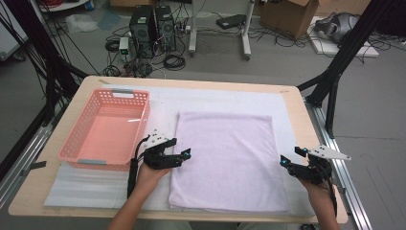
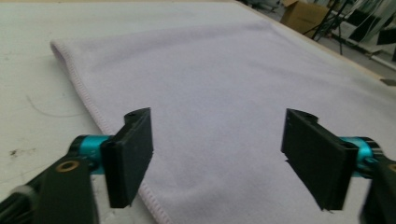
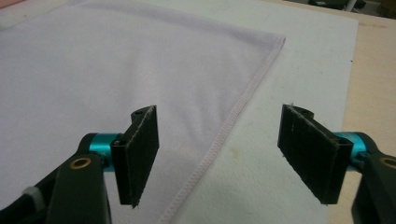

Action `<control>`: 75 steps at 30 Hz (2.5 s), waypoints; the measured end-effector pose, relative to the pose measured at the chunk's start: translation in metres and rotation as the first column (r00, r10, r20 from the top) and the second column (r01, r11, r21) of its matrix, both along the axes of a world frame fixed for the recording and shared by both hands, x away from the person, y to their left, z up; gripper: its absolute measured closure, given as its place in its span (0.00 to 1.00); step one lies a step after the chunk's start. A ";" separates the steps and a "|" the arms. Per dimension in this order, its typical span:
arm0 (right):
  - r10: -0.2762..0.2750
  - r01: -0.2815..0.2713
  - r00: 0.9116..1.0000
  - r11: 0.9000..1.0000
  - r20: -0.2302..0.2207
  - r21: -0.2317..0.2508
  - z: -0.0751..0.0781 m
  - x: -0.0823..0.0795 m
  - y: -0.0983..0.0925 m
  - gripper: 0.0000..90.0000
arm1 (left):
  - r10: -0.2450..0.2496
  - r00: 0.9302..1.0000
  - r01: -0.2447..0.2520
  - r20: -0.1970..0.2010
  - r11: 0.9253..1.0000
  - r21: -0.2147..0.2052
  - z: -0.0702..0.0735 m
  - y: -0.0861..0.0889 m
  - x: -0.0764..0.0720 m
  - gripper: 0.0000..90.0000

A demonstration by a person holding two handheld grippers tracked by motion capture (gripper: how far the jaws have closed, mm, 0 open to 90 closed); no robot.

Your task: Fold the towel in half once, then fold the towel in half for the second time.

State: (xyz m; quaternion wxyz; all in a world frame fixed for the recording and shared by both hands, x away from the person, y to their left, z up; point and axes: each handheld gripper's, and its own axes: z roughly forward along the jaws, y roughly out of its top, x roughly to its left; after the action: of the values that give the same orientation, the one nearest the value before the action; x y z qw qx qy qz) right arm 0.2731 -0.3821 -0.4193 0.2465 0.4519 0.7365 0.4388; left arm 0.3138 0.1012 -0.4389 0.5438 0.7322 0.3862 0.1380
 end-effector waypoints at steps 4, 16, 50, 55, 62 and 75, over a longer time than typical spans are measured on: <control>-0.007 0.007 1.000 1.000 0.013 0.020 0.000 0.003 0.000 0.23 | -0.011 1.000 0.011 0.014 1.000 -0.027 0.002 0.001 0.000 0.19; 0.033 -0.033 0.999 0.999 -0.006 0.013 -0.001 0.003 0.001 0.20 | -0.021 0.999 0.021 0.032 1.000 -0.018 0.004 0.004 -0.002 0.21; 0.022 -0.021 0.994 1.000 -0.107 0.008 -0.001 0.055 0.008 0.20 | 0.069 0.996 -0.066 -0.050 0.996 0.060 0.014 -0.013 0.070 0.22; 0.007 -0.007 0.988 1.000 -0.154 0.000 -0.002 0.078 0.011 0.21 | 0.128 0.988 -0.119 -0.088 0.987 0.106 0.007 -0.011 0.091 0.24; -0.043 0.041 0.975 0.999 -0.217 -0.014 -0.008 0.110 0.014 0.27 | 0.179 0.974 -0.162 -0.137 0.979 0.127 -0.007 -0.007 0.110 0.25; -0.068 0.044 0.962 0.994 -0.264 -0.098 -0.021 0.132 0.029 0.71 | 0.184 0.978 -0.152 -0.100 0.952 0.266 -0.012 -0.018 0.108 0.68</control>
State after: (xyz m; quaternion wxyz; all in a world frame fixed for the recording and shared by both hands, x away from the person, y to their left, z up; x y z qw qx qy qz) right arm 0.4048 -0.3534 -0.4405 0.1778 0.5158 0.7691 0.3328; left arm 0.4219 0.0835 -0.4513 0.4055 0.7680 0.4591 0.1871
